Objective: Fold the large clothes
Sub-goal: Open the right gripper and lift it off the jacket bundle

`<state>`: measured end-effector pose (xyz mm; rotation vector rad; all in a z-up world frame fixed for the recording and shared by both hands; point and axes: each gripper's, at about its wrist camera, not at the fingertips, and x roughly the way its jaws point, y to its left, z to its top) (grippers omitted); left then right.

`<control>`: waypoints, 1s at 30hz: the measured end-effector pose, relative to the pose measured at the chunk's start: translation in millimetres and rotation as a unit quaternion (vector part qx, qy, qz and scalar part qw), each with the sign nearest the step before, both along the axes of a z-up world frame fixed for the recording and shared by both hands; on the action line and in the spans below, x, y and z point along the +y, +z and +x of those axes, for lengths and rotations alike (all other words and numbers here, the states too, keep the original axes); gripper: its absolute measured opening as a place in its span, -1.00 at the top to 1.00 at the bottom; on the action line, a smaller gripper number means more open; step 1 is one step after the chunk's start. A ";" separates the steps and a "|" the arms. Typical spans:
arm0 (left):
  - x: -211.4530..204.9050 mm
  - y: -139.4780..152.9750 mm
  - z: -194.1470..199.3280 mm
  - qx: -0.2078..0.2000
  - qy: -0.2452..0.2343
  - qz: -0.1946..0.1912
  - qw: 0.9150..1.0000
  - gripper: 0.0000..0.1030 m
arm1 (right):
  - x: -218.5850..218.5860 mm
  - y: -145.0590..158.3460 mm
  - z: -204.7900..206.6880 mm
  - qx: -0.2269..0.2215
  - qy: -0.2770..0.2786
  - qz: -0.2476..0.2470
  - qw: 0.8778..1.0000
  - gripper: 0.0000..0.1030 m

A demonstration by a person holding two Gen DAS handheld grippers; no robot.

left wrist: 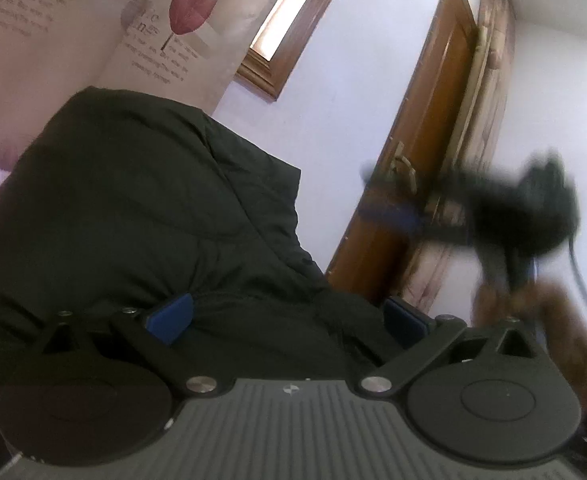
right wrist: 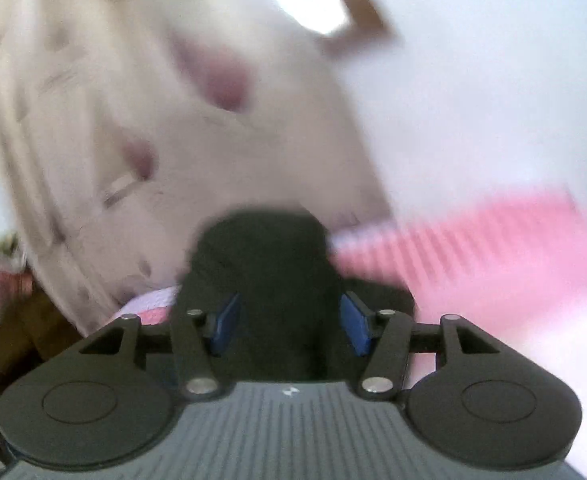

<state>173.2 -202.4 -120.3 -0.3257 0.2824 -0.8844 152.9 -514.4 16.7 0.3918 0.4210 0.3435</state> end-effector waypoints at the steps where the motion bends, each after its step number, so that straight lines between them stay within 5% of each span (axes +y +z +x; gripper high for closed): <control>1: 0.8 -0.3 -0.3 0.001 -0.001 0.001 1.000 -0.96 | 13.0 12.9 9.0 -0.011 0.018 -0.024 1.000 -0.08; 7: 2.5 1.8 5.5 0.012 -0.010 0.004 1.000 -0.99 | 102.2 32.5 83.8 -0.024 0.093 -0.168 0.981 0.12; 12: 1.9 -0.3 5.1 0.006 -0.015 0.009 1.000 -1.00 | 125.2 -7.6 129.2 0.032 0.058 -0.252 0.966 0.19; 19: 3.2 -2.0 9.1 0.014 -0.029 0.001 0.999 -0.93 | 94.9 -55.1 149.8 0.106 0.023 -0.195 0.975 0.20; 30: 1.4 -6.3 19.7 0.039 -0.029 0.006 0.999 -0.63 | 96.5 -99.4 172.8 0.121 0.005 -0.189 0.975 0.12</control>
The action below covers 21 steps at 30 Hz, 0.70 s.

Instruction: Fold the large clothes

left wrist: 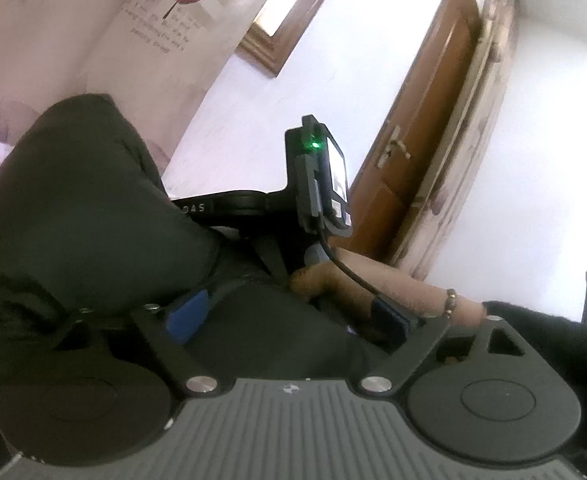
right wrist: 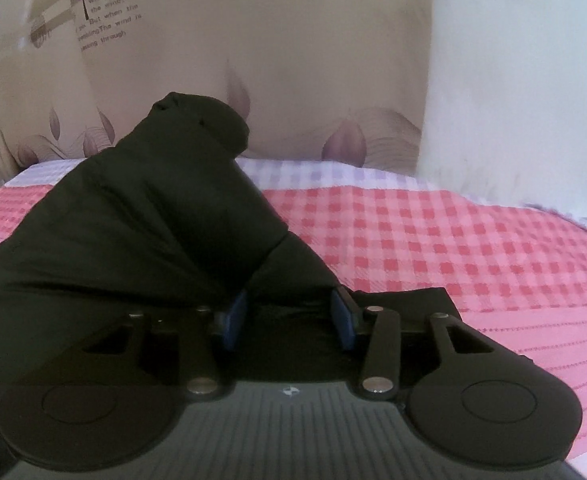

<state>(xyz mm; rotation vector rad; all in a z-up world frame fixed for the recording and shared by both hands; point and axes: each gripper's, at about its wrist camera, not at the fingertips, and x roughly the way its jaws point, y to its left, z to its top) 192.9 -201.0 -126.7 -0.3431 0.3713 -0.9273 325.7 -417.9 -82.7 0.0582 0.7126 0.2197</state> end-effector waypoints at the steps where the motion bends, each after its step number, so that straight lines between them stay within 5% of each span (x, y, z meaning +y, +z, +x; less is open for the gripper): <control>1: 0.0 -0.7 1.4 0.005 0.001 0.002 1.000 -0.57 | -2.8 -2.6 -1.5 -0.001 -0.002 0.005 1.000 0.11; 4: 0.4 -2.1 5.8 0.019 0.001 0.005 1.000 -0.51 | -8.9 -10.4 0.4 -0.004 -0.008 0.020 1.000 0.00; 9: -2.5 -0.3 7.8 0.029 0.001 0.018 0.999 -0.49 | -22.9 -19.2 6.0 0.012 -0.038 0.045 0.998 -0.57; 12: -5.9 1.0 7.9 0.029 0.005 0.031 0.999 -0.49 | -30.0 -21.1 7.2 0.022 -0.048 0.064 0.997 -0.71; 18: -10.9 0.9 6.1 0.029 0.016 0.061 0.998 -0.50 | -53.2 -18.0 7.4 0.063 -0.061 0.125 0.988 -0.75; 21: -11.5 1.0 6.2 0.028 0.018 0.066 0.997 -0.50 | -70.4 9.5 -14.8 0.062 -0.100 0.142 0.983 -0.78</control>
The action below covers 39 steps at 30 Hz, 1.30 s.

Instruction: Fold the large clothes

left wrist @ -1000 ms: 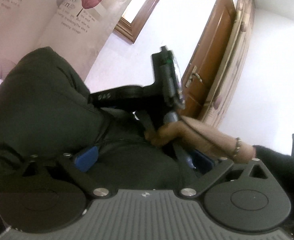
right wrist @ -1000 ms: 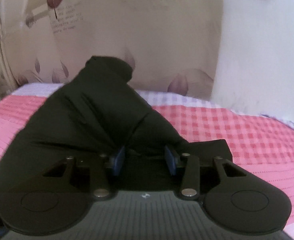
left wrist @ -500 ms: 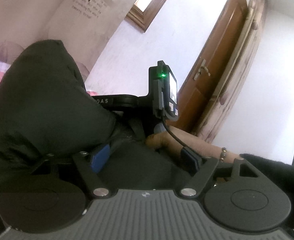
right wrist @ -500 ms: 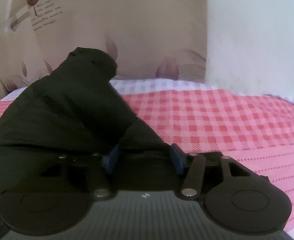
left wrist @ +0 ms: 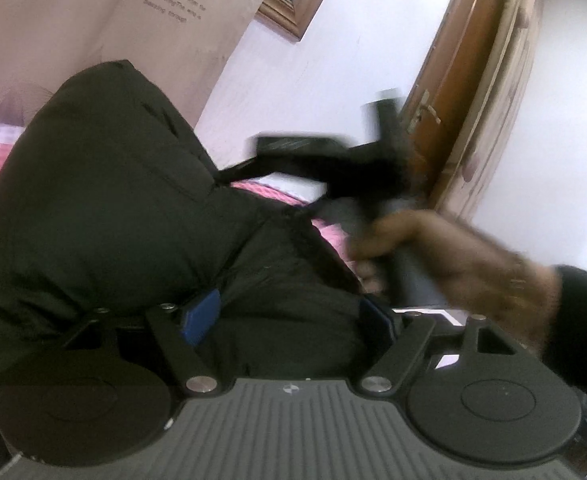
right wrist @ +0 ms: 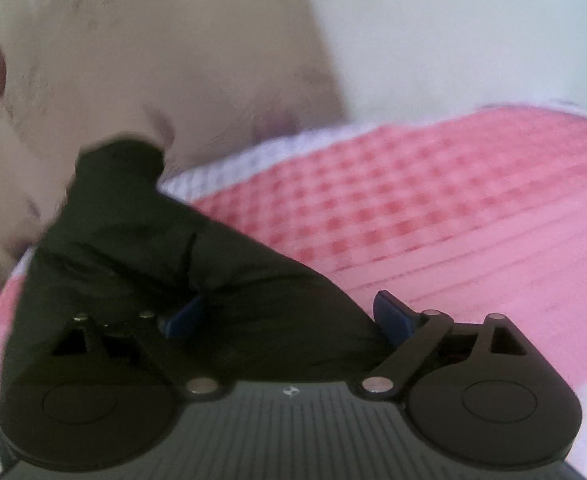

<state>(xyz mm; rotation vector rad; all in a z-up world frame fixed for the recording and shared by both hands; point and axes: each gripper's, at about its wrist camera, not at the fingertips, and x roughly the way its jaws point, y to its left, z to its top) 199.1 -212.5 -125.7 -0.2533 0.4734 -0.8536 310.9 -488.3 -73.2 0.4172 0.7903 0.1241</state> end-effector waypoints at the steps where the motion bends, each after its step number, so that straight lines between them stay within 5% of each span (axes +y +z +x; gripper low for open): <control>1: -0.6 0.2 0.0 -0.001 0.001 0.002 1.000 -0.50 | -2.9 13.5 -14.5 -0.021 -0.003 -0.008 1.000 -0.78; 6: -2.7 0.1 -2.4 -0.006 0.004 0.010 1.000 -0.51 | 1.3 59.8 -110.4 -0.103 0.017 -0.068 0.992 -0.79; 10: -4.0 -0.1 -5.0 -0.010 0.007 0.014 1.000 -0.51 | 20.9 46.1 -171.7 -0.117 0.012 -0.139 0.983 -0.79; 13: -5.1 -0.3 -6.2 -0.013 0.009 0.018 1.000 -0.51 | 27.1 22.9 -195.6 -0.102 0.003 -0.139 0.985 -0.79; 19: -7.7 0.5 -6.0 -0.017 0.011 0.030 0.999 -0.51 | 15.5 -9.7 -197.2 -0.062 -0.031 -0.079 0.994 -0.80; 24: -7.0 0.7 -6.0 -0.018 0.011 0.035 0.999 -0.51 | 3.5 -30.9 -192.6 -0.035 -0.053 -0.028 0.998 -1.00; 30: -7.5 1.1 -6.6 -0.020 0.012 0.040 0.999 -0.51 | 17.1 -30.6 -188.3 -0.028 -0.042 -0.078 0.996 -1.00; 34: -7.6 1.1 -6.4 -0.021 0.012 0.038 0.999 -0.51 | 1.2 -19.7 -182.3 -0.013 -0.041 -0.057 0.997 -1.00; 37: -7.8 0.2 -7.1 -0.023 0.009 0.037 0.999 -0.56 | 5.7 35.3 -196.7 -0.107 -0.057 -0.105 0.987 -1.00; 39: -8.8 -0.2 -7.9 -0.025 0.007 0.037 0.999 -0.58 | 14.8 75.2 -196.5 -0.177 -0.012 -0.097 0.979 -1.00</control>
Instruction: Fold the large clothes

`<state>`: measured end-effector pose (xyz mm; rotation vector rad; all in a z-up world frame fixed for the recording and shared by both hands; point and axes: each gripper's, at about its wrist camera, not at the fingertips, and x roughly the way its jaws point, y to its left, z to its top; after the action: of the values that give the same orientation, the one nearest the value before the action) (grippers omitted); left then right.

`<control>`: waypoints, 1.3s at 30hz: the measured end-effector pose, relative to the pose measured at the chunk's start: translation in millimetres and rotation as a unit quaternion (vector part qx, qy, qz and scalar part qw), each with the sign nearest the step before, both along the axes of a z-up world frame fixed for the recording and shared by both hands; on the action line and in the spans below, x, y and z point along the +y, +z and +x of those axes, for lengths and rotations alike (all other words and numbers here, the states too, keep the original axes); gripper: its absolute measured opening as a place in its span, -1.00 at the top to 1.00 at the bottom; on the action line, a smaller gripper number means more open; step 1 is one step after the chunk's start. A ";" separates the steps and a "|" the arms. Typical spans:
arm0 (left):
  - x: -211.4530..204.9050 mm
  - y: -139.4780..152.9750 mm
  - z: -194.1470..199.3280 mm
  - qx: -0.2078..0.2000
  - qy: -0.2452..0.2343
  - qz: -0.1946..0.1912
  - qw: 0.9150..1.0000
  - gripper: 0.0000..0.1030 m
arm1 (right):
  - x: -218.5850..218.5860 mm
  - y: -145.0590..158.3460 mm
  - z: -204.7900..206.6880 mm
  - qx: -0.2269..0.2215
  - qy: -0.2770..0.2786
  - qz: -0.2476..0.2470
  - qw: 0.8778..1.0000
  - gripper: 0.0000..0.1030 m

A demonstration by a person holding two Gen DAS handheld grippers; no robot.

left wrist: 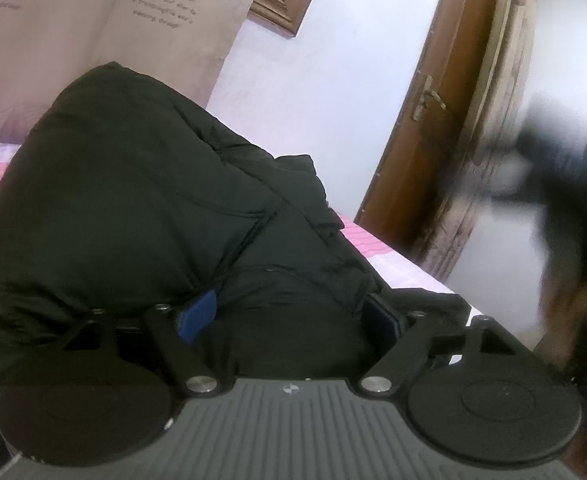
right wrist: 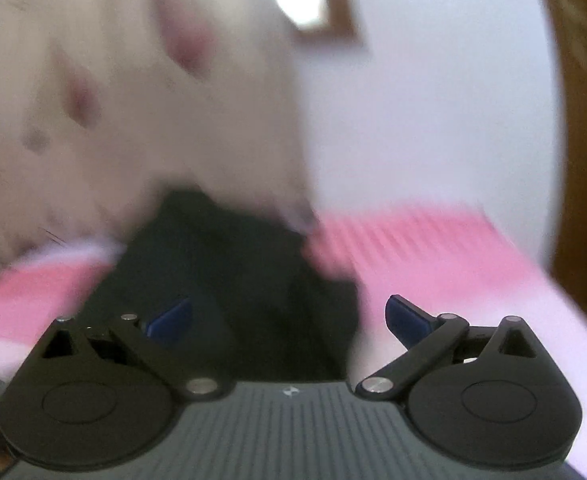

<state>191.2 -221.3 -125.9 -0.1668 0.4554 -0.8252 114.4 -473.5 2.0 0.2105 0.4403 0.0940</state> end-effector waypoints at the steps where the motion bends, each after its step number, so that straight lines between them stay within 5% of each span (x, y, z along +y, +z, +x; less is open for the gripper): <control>1: -0.3 -0.2 -0.2 0.000 -0.001 -0.001 1.000 -0.59 | 9.7 21.2 8.4 -0.020 0.045 -0.001 0.999 -1.00; 6: 0.2 -1.3 -0.7 0.000 -0.003 -0.005 1.000 -0.60 | 74.7 61.7 91.2 -0.031 0.208 -0.065 0.976 -0.92; 9: 1.0 -1.8 -1.2 0.000 -0.004 -0.007 1.000 -0.60 | 113.7 48.6 152.4 0.002 0.253 -0.120 0.960 -0.47; 15: 3.7 -3.2 -0.2 0.001 -0.013 -0.016 1.000 -0.66 | 150.1 -12.1 223.7 0.056 0.272 -0.180 0.944 -0.29; 21: 3.0 -3.2 -1.6 -0.006 -0.024 -0.016 1.000 -0.75 | 140.5 -60.5 247.6 0.091 0.258 -0.118 0.955 -0.31; 30: 3.1 -1.4 -2.1 -0.006 -0.033 -0.013 0.999 -0.75 | 118.0 -89.1 269.7 0.101 0.253 -0.027 0.962 -0.42; 35: 2.6 0.9 -1.5 0.005 -0.033 -0.014 0.999 -0.77 | 98.7 -81.6 273.8 0.124 0.243 0.036 0.962 -0.46; 37: 3.2 0.6 -0.2 0.007 -0.032 -0.017 0.999 -0.77 | 82.2 -60.9 263.1 0.139 0.231 0.072 0.960 -0.51; 39: 1.8 1.3 -0.6 0.004 -0.031 -0.013 0.999 -0.79 | 63.5 -36.7 242.0 0.127 0.212 0.055 0.967 -0.64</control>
<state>190.6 -219.5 -124.5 -0.1797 0.4589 -0.8922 356.4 -410.0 -34.7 0.2355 0.7319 0.5169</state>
